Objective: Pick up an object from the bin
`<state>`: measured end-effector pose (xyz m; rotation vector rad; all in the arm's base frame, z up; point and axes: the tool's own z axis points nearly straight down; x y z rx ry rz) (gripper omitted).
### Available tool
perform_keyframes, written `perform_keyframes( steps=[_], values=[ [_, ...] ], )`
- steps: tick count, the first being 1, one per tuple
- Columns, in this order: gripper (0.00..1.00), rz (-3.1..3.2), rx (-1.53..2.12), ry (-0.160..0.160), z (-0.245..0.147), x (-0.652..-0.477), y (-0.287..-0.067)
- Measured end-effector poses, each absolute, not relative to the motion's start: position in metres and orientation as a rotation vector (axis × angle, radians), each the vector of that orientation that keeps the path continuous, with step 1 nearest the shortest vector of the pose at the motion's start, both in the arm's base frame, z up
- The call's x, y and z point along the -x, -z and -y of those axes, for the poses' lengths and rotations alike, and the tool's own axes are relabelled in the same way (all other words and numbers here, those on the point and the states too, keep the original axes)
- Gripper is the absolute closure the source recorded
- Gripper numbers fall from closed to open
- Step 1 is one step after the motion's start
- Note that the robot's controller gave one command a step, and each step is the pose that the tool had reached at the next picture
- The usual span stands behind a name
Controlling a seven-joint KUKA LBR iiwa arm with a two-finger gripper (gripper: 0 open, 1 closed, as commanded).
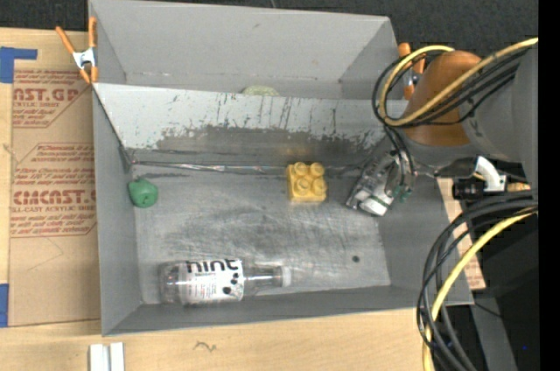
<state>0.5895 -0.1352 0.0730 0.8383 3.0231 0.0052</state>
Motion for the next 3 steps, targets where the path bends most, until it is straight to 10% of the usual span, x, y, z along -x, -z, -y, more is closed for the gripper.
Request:
perform_keyframes(
  steps=[3],
  values=[
    [1.00,-3.034,-0.841,-0.002,0.134,-0.586,-0.097]
  ],
)
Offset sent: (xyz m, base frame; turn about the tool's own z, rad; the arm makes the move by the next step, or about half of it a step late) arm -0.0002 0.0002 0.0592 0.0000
